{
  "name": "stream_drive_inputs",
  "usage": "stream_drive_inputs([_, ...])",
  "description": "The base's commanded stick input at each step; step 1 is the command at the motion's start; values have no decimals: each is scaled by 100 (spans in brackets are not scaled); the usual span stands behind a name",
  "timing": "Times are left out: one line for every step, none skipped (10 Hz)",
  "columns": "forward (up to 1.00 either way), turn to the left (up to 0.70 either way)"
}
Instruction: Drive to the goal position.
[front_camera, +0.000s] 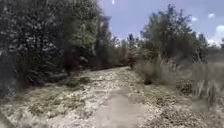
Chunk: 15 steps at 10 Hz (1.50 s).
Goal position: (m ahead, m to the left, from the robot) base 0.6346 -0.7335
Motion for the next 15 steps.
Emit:
stream_drive_inputs([50, 1])
stream_drive_inputs([50, 1])
stream_drive_inputs([50, 1])
stream_drive_inputs([50, 1])
stream_drive_inputs([50, 1])
stream_drive_inputs([50, 1])
stream_drive_inputs([50, 1])
stream_drive_inputs([50, 1])
stream_drive_inputs([50, 1])
stream_drive_inputs([50, 1])
stream_drive_inputs([50, 1])
stream_drive_inputs([50, 1])
stream_drive_inputs([50, 1])
stream_drive_inputs([50, 1])
stream_drive_inputs([50, 1])
